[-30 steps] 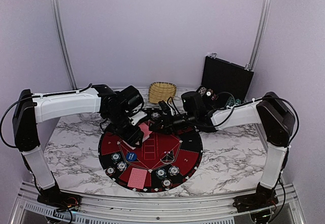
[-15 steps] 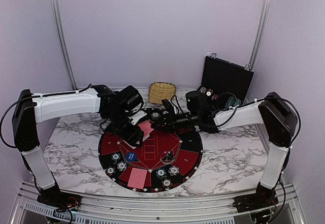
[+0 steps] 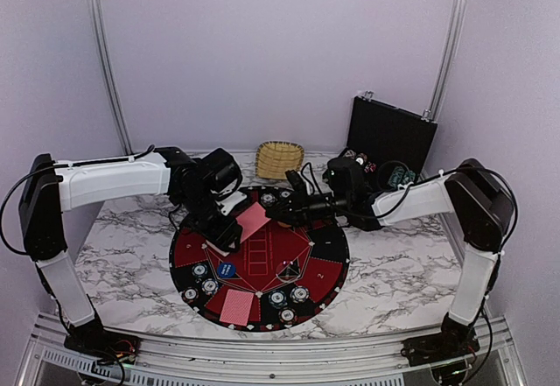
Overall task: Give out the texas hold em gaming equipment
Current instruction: Distribute the poker card in the big blind area.
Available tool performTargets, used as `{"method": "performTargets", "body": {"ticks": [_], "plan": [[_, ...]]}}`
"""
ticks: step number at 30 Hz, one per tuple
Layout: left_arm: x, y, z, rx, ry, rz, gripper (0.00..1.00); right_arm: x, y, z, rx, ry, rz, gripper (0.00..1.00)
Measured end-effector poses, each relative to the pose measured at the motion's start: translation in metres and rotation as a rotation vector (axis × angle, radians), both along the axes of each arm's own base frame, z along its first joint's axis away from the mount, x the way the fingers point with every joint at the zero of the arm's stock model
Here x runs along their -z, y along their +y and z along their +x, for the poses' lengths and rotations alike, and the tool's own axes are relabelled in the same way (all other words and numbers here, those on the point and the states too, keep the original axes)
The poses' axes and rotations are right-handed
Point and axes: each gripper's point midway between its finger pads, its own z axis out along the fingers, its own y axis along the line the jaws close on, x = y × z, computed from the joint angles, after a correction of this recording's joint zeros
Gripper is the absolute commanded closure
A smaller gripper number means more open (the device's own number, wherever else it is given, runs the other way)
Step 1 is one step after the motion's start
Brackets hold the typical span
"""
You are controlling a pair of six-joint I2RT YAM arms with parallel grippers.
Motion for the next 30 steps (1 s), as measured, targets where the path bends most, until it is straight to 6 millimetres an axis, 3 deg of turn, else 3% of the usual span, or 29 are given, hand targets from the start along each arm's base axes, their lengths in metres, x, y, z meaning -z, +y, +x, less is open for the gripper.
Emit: {"method": "performTargets", "body": {"ticks": [30], "plan": [[0.001,0.018,0.011,-0.062,0.0,0.001,0.44,-0.001,-0.036,0.032,0.106,0.039,0.03,1.0]]}}
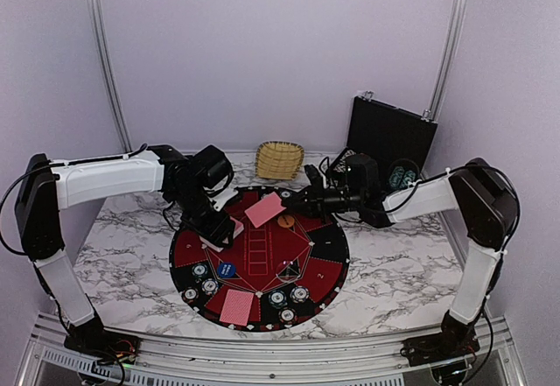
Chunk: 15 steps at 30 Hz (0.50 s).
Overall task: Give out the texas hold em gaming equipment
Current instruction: Distribute the poker card in the big blind area.
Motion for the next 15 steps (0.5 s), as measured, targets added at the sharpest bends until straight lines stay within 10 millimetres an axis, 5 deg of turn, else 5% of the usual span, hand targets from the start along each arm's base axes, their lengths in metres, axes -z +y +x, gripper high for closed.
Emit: {"method": "performTargets", "body": {"ticks": [15], "plan": [[0.0,0.002,0.002,-0.007,0.0,-0.001,0.44,0.009,-0.042,0.021,0.095,0.017,-0.013,1.0]]}}
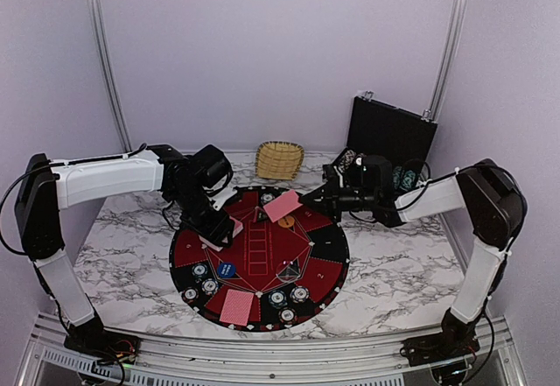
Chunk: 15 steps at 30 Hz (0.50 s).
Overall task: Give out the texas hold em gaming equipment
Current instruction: Distribute the poker card in the big blind area.
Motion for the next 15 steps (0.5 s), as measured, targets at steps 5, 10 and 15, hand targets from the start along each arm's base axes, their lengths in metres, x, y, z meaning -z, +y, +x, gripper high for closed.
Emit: {"method": "performTargets", "body": {"ticks": [5,10,15], "plan": [[0.0,0.001,0.001,-0.003,0.0,0.0,0.44,0.009,-0.019,0.009,0.039,0.008,-0.014,1.0],[0.0,0.001,0.001,-0.003,0.0,0.0,0.44,0.012,-0.03,0.016,0.065,0.004,-0.02,1.0],[0.0,0.001,0.001,-0.004,0.0,0.0,0.44,0.012,-0.038,0.022,0.082,-0.009,-0.024,1.0]]}}
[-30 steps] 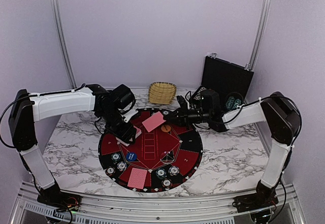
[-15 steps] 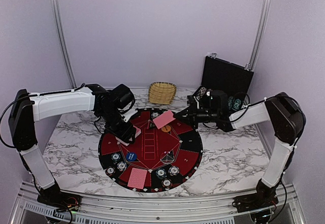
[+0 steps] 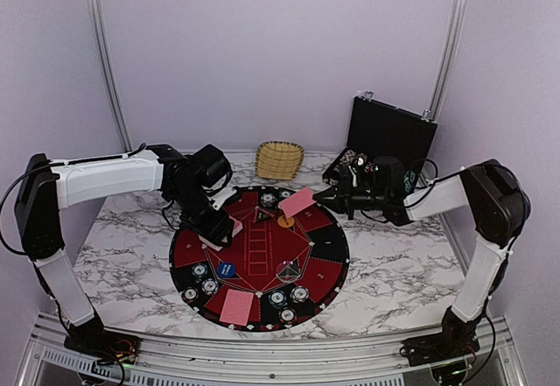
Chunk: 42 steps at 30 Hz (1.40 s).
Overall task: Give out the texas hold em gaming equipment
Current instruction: Distribute the poker card in the big blind area.
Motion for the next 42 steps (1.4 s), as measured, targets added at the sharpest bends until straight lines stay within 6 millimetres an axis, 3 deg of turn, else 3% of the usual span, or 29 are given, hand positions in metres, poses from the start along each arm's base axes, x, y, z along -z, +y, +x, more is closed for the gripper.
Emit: {"method": "performTargets", "body": {"ticks": [8,17,25,34,42], "plan": [[0.0,0.001,0.001,-0.005,0.0,0.0,0.44,0.005,-0.018,0.013,0.035,-0.009,-0.016,1.0],[0.0,0.001,0.001,-0.005,0.002,-0.003,0.44,0.023,-0.037,0.043,0.081,-0.004,-0.05,1.0],[0.0,0.002,0.002,-0.007,0.005,-0.006,0.44,0.04,-0.04,0.071,0.096,-0.004,-0.094,1.0],[0.0,0.001,0.002,-0.006,0.006,-0.007,0.44,0.068,-0.041,0.083,0.099,0.02,-0.155,1.0],[0.0,0.001,0.001,-0.004,0.01,-0.012,0.44,0.087,-0.044,0.08,0.089,0.039,-0.215,1.0]]}}
